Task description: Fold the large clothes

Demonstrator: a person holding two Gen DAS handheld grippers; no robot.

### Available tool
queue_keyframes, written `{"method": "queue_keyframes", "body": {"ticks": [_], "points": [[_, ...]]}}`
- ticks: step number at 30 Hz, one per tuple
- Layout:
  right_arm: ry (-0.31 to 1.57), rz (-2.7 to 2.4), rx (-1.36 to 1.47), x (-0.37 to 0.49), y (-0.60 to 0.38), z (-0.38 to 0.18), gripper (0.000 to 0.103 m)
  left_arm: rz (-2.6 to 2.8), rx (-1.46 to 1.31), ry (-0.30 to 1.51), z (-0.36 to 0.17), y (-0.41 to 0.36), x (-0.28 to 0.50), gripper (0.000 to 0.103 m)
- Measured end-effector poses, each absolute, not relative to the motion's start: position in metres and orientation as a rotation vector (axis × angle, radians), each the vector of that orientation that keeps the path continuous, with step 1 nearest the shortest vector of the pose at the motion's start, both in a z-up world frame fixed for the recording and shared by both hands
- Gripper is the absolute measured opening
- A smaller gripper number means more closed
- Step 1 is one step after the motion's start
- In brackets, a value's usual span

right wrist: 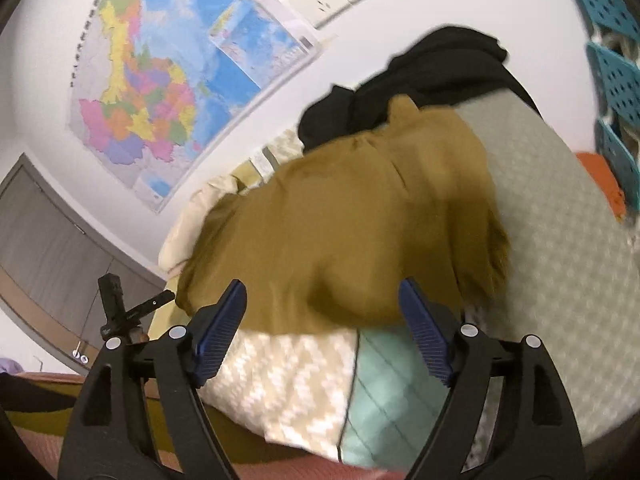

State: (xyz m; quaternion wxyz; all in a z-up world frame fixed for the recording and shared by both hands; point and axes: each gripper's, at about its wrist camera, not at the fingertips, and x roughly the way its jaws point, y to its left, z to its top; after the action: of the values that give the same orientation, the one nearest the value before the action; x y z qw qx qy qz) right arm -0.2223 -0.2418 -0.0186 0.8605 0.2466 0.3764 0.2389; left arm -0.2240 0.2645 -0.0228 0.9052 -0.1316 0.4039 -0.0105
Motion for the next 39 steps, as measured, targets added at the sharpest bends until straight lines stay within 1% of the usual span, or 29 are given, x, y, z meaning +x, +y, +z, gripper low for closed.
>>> {"method": "queue_keyframes", "body": {"ticks": [1, 2, 3, 5, 6, 7, 9, 10, 11, 12, 13, 14, 15, 21, 25, 26, 27, 28, 30, 31, 32, 34, 39], "points": [[0.802, 0.486, 0.529, -0.226, -0.244, -0.024, 0.078, -0.022, -0.256, 0.834, -0.026, 0.260, -0.224, 0.071], [0.812, 0.480, 0.538, -0.227, -0.244, -0.028, 0.078, -0.032, -0.251, 0.835, -0.030, 0.257, -0.223, 0.058], [0.818, 0.473, 0.549, -0.229, -0.245, -0.033, 0.078, -0.044, -0.252, 0.839, -0.032, 0.256, -0.222, 0.051], [0.831, 0.465, 0.578, -0.229, -0.246, -0.041, 0.078, -0.107, -0.288, 0.833, -0.036, 0.256, -0.221, 0.017], [0.838, 0.460, 0.588, -0.228, -0.247, -0.044, 0.078, -0.109, -0.297, 0.832, -0.036, 0.257, -0.221, 0.017], [0.854, 0.447, 0.605, -0.226, -0.247, -0.049, 0.078, -0.103, -0.307, 0.826, -0.035, 0.259, -0.221, 0.013], [0.882, 0.439, 0.636, -0.224, -0.248, -0.057, 0.078, -0.107, -0.349, 0.827, -0.036, 0.268, -0.225, 0.013], [0.896, 0.430, 0.650, -0.223, -0.248, -0.062, 0.078, -0.098, -0.358, 0.836, -0.037, 0.271, -0.227, 0.014], [0.899, 0.427, 0.662, -0.221, -0.247, -0.065, 0.077, -0.090, -0.353, 0.844, -0.037, 0.272, -0.228, 0.019], [0.890, 0.426, 0.661, -0.220, -0.245, -0.065, 0.078, -0.076, -0.332, 0.854, -0.036, 0.269, -0.231, 0.022], [0.887, 0.431, 0.663, -0.219, -0.244, -0.065, 0.080, -0.070, -0.313, 0.866, -0.034, 0.265, -0.233, 0.035], [0.881, 0.434, 0.672, -0.217, -0.243, -0.064, 0.081, -0.090, -0.316, 0.889, -0.034, 0.262, -0.234, 0.056], [0.877, 0.433, 0.680, -0.214, -0.242, -0.064, 0.082, -0.109, -0.327, 0.903, -0.035, 0.260, -0.234, 0.060], [0.869, 0.414, 0.671, -0.192, -0.228, -0.064, 0.082, -0.257, -0.417, 0.955, -0.044, 0.238, -0.235, 0.060], [0.850, 0.383, 0.677, -0.180, -0.219, -0.063, 0.088, -0.292, -0.485, 0.974, -0.054, 0.229, -0.221, 0.065], [0.845, 0.377, 0.676, -0.178, -0.217, -0.063, 0.091, -0.301, -0.517, 0.988, -0.060, 0.228, -0.213, 0.068], [0.839, 0.372, 0.679, -0.176, -0.215, -0.063, 0.092, -0.311, -0.539, 0.973, -0.062, 0.227, -0.210, 0.073], [0.831, 0.356, 0.685, -0.175, -0.214, -0.064, 0.092, -0.328, -0.552, 0.965, -0.062, 0.226, -0.205, 0.080], [0.825, 0.337, 0.689, -0.172, -0.213, -0.064, 0.095, -0.328, -0.566, 0.960, -0.062, 0.223, -0.197, 0.086], [0.826, 0.334, 0.688, -0.171, -0.212, -0.064, 0.096, -0.341, -0.586, 0.953, -0.063, 0.221, -0.193, 0.094], [0.825, 0.326, 0.689, -0.170, -0.211, -0.064, 0.097, -0.348, -0.604, 0.949, -0.063, 0.221, -0.192, 0.096], [0.825, 0.318, 0.692, -0.167, -0.210, -0.064, 0.098, -0.327, -0.620, 0.934, -0.064, 0.219, -0.187, 0.096], [0.818, 0.287, 0.723, -0.163, -0.209, -0.065, 0.098, -0.285, -0.673, 0.916, -0.061, 0.220, -0.178, 0.096]]}}
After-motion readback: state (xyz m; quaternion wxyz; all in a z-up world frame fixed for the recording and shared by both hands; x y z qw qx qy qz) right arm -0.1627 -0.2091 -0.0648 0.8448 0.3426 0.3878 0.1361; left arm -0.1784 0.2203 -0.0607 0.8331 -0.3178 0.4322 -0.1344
